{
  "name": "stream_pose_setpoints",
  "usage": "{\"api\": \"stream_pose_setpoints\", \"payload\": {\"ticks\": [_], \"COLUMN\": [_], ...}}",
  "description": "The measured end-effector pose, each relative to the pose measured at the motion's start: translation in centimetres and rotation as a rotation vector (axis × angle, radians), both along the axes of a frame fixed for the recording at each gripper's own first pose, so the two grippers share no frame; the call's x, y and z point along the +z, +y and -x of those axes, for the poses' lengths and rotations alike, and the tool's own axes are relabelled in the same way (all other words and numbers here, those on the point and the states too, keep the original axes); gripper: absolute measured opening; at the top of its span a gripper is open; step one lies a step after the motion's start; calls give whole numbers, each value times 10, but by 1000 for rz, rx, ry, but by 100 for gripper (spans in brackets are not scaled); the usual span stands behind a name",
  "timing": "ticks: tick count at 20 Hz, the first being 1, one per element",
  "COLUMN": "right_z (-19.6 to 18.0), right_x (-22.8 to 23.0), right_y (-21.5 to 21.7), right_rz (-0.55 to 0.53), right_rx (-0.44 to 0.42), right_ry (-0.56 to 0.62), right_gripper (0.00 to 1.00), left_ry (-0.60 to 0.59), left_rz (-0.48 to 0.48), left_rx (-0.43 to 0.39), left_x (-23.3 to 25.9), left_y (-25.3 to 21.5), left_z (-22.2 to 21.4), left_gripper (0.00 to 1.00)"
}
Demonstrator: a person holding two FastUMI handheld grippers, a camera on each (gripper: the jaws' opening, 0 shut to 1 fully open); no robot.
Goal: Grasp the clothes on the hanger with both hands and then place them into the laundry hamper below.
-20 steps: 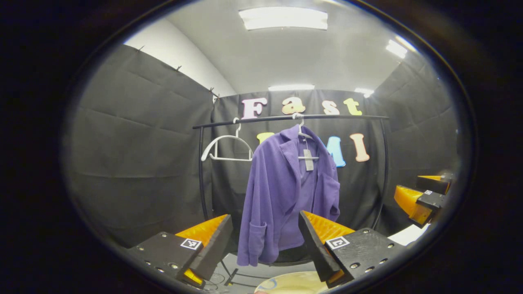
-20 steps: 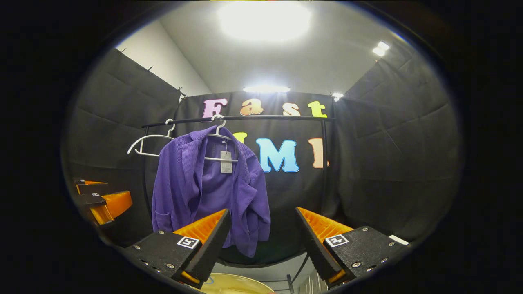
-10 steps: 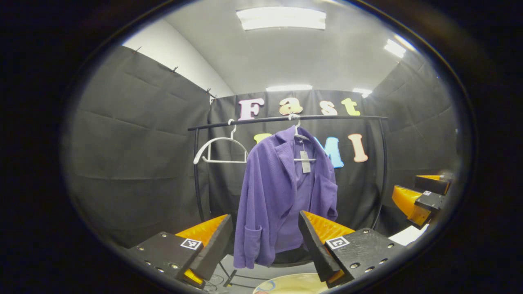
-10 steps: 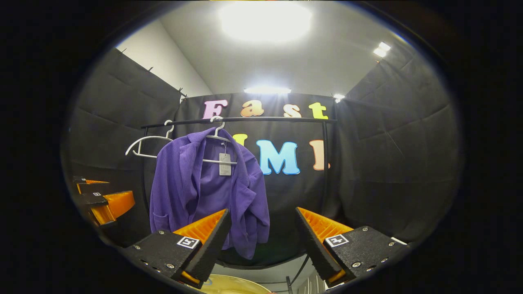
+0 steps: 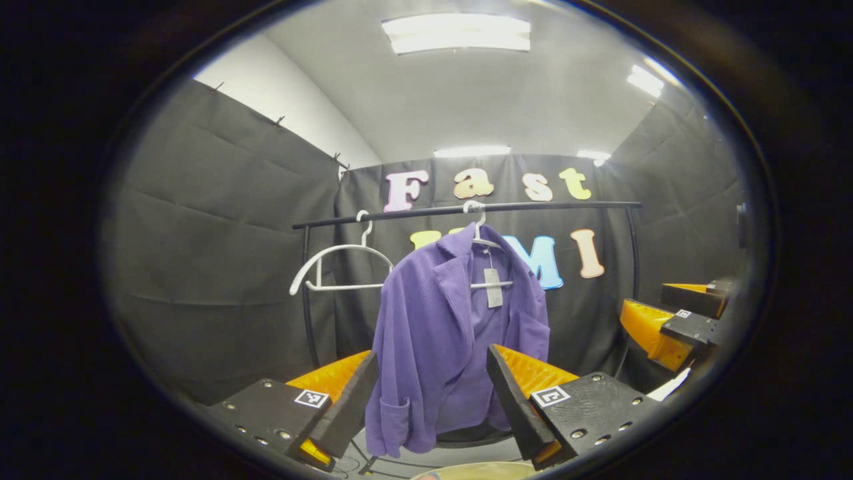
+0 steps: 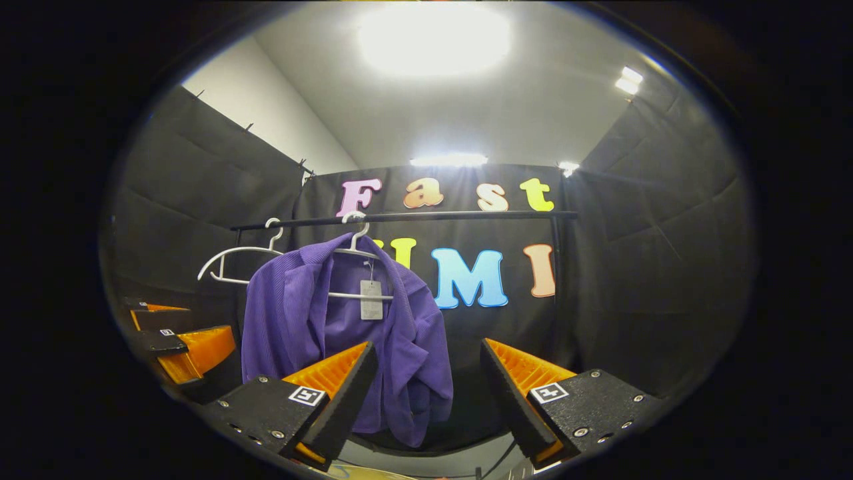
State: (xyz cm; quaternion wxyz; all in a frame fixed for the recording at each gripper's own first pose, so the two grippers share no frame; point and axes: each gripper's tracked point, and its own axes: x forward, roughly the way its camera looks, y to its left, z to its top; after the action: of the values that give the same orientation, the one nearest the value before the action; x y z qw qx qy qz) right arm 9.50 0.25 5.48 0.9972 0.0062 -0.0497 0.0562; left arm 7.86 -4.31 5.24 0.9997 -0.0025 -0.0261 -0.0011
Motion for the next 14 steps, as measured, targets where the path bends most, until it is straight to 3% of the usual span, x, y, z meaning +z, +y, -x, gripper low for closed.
{"api": "stream_pose_setpoints", "payload": {"ticks": [8, 9, 14], "right_z": [-81, -90, -140], "right_x": [27, 29, 20], "right_y": [10, 11, 20], "right_rz": [-48, -53, -74], "right_rx": [74, 82, 133], "right_ry": [-52, -56, -33], "right_gripper": [95, 95, 95], "left_ry": [-55, -57, -61], "left_rz": [-20, -23, -51], "left_rx": [56, 64, 95], "left_x": [35, 37, 40], "left_y": [-16, -17, -31], "left_z": [-56, -65, -108], "left_gripper": [98, 94, 98]}}
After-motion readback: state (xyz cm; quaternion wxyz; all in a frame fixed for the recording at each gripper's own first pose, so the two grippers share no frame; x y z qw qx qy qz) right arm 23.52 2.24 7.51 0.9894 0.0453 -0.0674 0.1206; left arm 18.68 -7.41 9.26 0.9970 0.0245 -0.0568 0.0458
